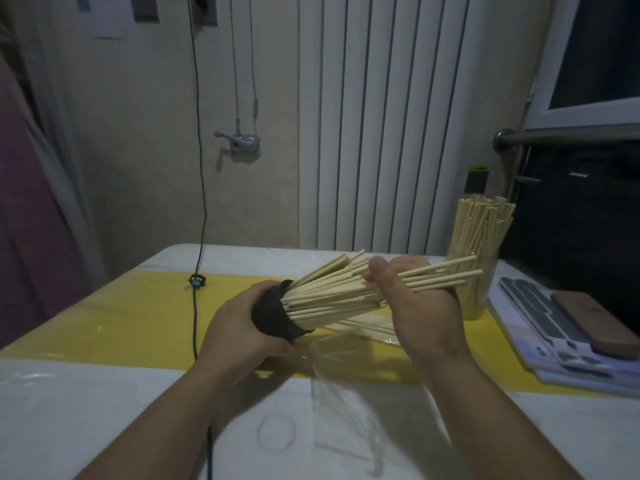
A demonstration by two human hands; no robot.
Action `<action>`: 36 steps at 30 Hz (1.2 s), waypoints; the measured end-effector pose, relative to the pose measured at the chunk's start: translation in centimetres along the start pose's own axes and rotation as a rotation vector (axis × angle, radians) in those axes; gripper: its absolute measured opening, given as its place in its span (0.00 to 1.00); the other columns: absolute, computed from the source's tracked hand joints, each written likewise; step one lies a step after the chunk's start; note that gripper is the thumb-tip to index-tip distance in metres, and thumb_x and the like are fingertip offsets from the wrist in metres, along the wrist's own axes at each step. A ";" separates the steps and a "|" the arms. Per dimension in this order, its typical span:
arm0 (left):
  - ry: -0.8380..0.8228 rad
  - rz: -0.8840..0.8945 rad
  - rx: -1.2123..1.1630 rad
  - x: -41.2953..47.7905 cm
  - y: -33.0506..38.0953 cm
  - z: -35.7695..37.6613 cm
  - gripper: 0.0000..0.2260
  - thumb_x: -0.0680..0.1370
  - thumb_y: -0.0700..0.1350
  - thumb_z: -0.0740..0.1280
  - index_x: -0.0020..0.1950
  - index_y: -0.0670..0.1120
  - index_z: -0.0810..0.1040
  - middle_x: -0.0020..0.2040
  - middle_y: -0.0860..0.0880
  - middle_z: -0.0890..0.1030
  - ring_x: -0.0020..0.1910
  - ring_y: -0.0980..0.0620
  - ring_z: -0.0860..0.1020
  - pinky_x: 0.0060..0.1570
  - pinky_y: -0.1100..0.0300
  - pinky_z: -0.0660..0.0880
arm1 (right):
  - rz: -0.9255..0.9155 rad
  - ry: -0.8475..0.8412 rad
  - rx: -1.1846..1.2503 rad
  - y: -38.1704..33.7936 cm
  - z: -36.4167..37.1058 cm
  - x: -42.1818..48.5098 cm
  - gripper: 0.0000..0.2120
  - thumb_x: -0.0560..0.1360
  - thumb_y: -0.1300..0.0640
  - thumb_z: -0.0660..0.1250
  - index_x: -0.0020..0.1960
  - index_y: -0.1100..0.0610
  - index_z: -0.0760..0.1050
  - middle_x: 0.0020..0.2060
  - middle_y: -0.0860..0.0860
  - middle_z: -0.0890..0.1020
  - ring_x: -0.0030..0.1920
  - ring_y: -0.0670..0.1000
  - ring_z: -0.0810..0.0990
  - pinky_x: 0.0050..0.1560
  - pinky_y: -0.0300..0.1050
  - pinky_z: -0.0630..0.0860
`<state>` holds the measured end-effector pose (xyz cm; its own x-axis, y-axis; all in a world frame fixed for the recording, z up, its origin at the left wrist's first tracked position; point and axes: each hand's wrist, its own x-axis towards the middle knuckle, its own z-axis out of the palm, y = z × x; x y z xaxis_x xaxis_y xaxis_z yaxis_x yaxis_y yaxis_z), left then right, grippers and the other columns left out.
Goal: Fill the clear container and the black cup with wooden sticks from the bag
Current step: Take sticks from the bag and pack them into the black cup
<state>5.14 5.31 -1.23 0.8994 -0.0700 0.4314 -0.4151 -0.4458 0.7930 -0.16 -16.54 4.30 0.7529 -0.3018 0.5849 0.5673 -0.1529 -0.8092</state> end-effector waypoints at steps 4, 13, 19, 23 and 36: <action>-0.013 0.030 0.033 0.1 -0.2 0.0 0.36 0.56 0.40 0.82 0.53 0.71 0.75 0.50 0.70 0.80 0.51 0.64 0.79 0.47 0.63 0.77 | 0.013 0.045 0.010 0.2 0.0 0.1 0.17 0.68 0.41 0.70 0.38 0.56 0.83 0.42 0.44 0.81 0.44 0.42 0.81 0.45 0.31 0.74; -0.032 0.051 0.045 0.2 -0.3 0.0 0.36 0.54 0.43 0.81 0.56 0.69 0.76 0.51 0.69 0.81 0.52 0.61 0.79 0.49 0.60 0.78 | 0.138 -0.184 -0.201 0.8 0.5 -0.4 0.04 0.69 0.43 0.74 0.41 0.41 0.83 0.59 0.43 0.75 0.60 0.41 0.75 0.59 0.36 0.70; -0.022 0.034 0.038 0.2 -0.3 0.0 0.36 0.55 0.41 0.82 0.56 0.68 0.76 0.51 0.69 0.81 0.52 0.62 0.79 0.51 0.56 0.80 | 0.127 0.092 0.044 0.3 0.4 -0.2 0.08 0.74 0.51 0.64 0.40 0.51 0.80 0.49 0.50 0.80 0.45 0.39 0.78 0.46 0.35 0.72; -0.030 0.029 0.037 0.1 -0.3 0.0 0.37 0.54 0.42 0.82 0.57 0.67 0.77 0.51 0.68 0.81 0.53 0.61 0.79 0.52 0.54 0.80 | 0.121 -0.016 -0.110 0.8 1.1 -0.8 0.07 0.71 0.50 0.76 0.45 0.48 0.79 0.50 0.49 0.80 0.47 0.41 0.78 0.46 0.34 0.75; -0.020 0.021 0.023 0.1 -0.1 0.1 0.36 0.52 0.46 0.79 0.56 0.69 0.76 0.51 0.68 0.81 0.53 0.62 0.79 0.50 0.57 0.79 | -0.061 -0.163 -0.370 1.4 1.8 -1.4 0.20 0.79 0.43 0.51 0.70 0.36 0.65 0.65 0.33 0.71 0.69 0.40 0.68 0.71 0.51 0.67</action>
<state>5.33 5.29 -1.32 0.8929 -0.0973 0.4395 -0.4313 -0.4645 0.7734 0.17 -14.68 2.48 0.7813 -0.1333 0.6098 0.4766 -0.5034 -0.7207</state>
